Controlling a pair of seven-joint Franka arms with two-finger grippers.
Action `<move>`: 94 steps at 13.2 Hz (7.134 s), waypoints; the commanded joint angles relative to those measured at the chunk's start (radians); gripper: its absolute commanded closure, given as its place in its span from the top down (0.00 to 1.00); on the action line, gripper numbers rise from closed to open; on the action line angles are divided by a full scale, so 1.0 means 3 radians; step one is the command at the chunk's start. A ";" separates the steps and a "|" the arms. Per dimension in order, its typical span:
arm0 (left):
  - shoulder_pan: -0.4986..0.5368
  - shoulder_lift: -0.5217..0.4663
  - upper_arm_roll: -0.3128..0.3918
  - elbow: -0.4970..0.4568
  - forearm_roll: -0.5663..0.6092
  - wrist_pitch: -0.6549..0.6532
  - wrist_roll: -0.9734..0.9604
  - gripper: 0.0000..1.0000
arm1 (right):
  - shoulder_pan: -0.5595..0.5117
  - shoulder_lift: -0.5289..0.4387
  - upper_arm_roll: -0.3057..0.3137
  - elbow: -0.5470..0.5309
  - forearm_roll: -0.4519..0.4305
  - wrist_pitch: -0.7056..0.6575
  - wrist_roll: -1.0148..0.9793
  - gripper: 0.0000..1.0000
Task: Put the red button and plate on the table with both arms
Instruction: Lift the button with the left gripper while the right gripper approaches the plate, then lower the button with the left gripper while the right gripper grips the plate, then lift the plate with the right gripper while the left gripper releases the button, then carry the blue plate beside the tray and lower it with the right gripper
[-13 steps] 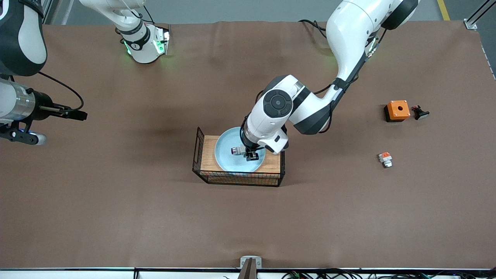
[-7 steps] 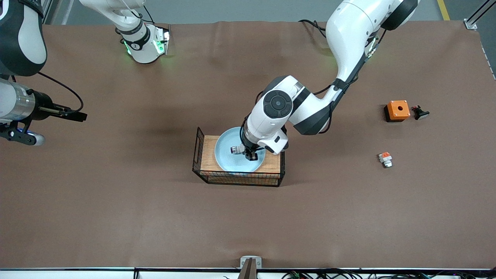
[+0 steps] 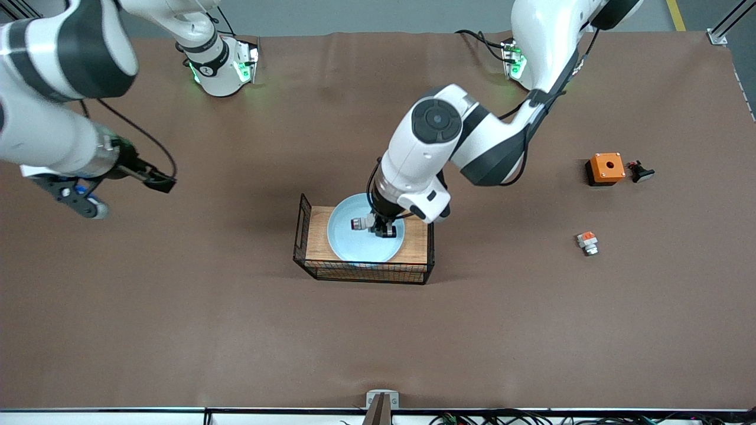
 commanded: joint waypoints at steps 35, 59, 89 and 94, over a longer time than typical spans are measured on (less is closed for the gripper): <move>0.2149 -0.0823 -0.0032 -0.2572 0.0217 0.0291 0.6948 0.17 | 0.2020 0.1623 -0.0043 0.0673 -0.0397 0.1702 0.4965 0.94; 0.2165 -0.0351 -0.0042 -0.2157 0.0663 0.0716 0.6964 1.00 | 0.2020 0.1552 -0.0012 0.1163 -0.0275 0.1069 0.4398 0.00; 0.1650 -0.2121 0.0897 -0.1733 -0.0028 -0.0870 0.7511 1.00 | -0.1702 0.0410 -0.0058 -0.1122 0.1048 0.2413 -0.5075 0.00; 0.1449 -0.2131 0.1119 -0.1703 -0.0028 -0.0870 0.7501 1.00 | -0.1871 0.0917 -0.0053 -0.1112 0.1280 0.2658 -0.5399 0.00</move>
